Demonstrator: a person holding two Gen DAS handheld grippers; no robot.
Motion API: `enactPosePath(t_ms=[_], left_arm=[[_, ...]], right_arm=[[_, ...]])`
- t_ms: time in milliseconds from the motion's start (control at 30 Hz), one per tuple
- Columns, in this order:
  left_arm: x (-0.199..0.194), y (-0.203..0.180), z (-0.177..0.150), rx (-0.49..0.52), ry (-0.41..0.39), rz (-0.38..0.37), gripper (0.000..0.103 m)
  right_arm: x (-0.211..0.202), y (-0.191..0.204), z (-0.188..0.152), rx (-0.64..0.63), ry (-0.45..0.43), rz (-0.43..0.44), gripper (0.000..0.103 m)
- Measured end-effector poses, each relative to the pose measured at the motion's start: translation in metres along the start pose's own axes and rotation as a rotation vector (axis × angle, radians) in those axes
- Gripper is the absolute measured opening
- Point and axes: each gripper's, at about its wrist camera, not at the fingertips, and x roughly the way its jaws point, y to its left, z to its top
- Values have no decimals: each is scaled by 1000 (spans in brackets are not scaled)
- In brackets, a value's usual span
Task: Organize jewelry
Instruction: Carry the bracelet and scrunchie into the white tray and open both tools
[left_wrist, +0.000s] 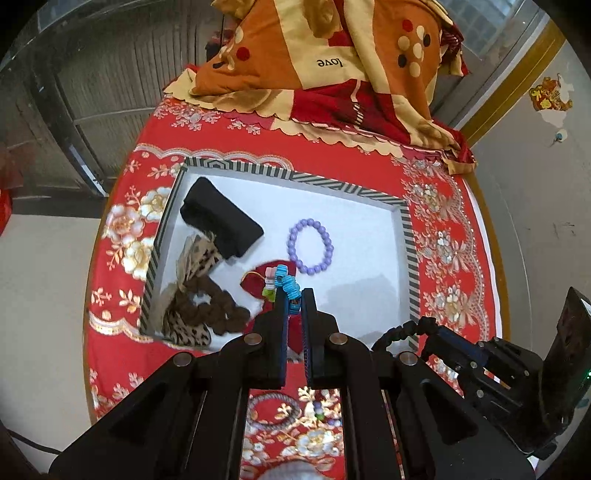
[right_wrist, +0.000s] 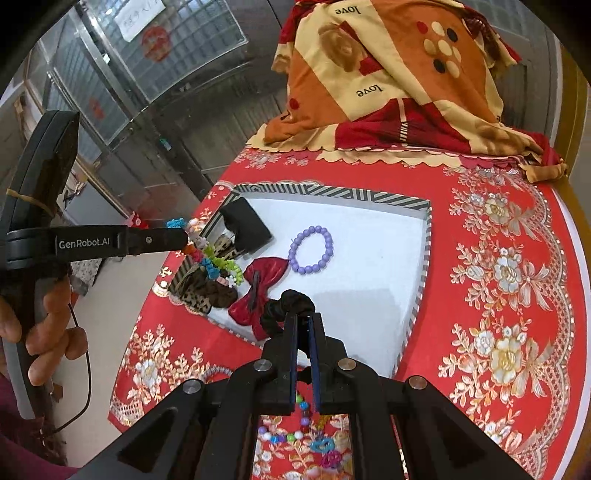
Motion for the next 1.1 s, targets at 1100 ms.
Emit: enactPosePath(t_ms=[1100], left_arm=[[98, -5, 98, 43, 87, -17, 5]], right_arm=[[95, -78, 61, 187, 69, -81, 5]])
